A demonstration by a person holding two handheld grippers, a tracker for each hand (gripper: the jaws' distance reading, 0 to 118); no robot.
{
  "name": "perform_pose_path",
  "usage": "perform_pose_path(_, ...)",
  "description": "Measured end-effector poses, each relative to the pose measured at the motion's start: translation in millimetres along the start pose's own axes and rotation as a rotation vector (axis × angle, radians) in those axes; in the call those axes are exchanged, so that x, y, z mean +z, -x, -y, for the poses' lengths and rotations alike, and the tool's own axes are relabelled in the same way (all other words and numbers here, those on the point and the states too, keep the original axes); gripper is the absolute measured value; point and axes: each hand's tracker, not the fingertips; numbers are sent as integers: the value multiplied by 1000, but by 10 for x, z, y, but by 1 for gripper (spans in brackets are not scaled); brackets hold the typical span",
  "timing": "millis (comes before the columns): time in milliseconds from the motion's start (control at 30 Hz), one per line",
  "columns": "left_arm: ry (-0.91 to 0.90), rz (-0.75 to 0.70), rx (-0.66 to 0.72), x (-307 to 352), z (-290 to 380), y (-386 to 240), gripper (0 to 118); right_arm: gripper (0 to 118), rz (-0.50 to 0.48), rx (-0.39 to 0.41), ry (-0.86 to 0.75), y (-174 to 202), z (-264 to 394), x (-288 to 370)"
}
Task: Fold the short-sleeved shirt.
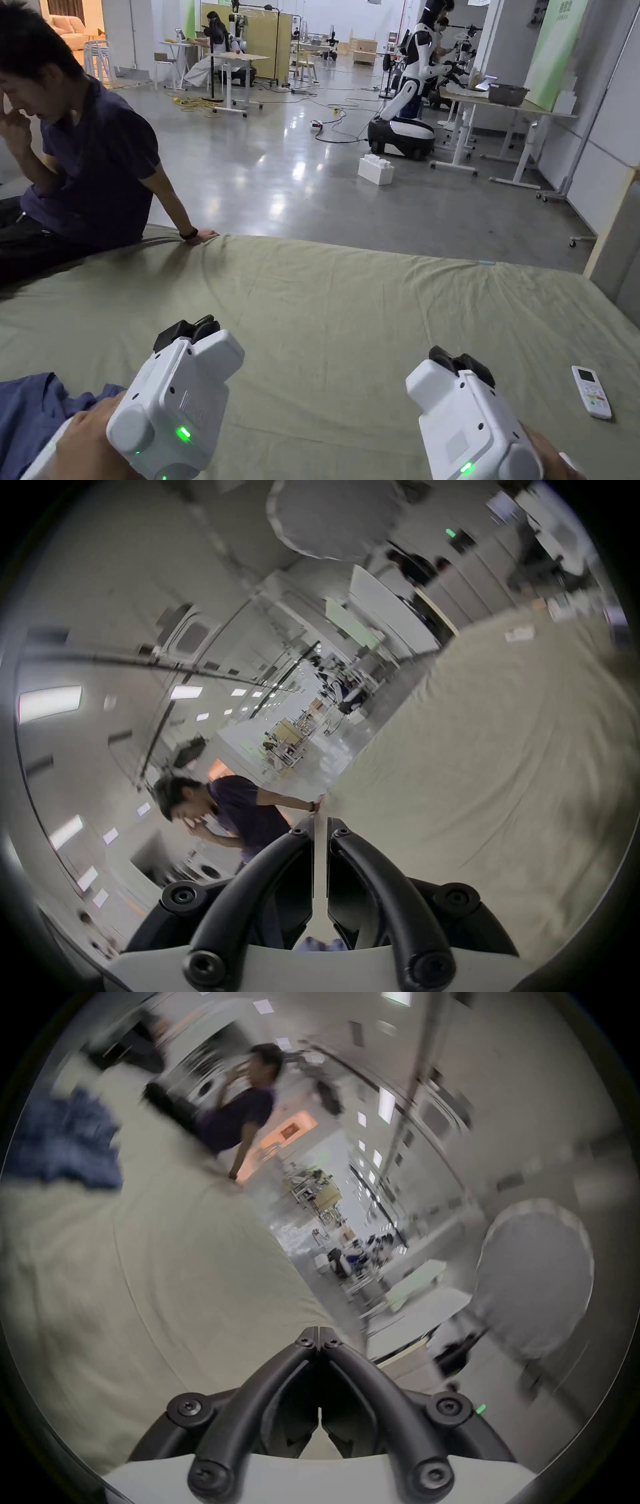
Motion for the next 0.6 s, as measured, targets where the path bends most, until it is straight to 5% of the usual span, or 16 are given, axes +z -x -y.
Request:
perform_pose_path(133,-7,-10,20,4,48,33,6,0,-8,-121,19,-2,31,17)
perform_pose_path(400,-23,72,964,49,191,413,6,0,60,-848,103,-266,109,19)
perform_pose_path(500,-31,48,1160,164,179,438,6,0,89,-1176,184,-299,217,41)
perform_pose_path(600,-38,31,1203,239,166,432,6,0,109,-1306,173,-325,261,86)
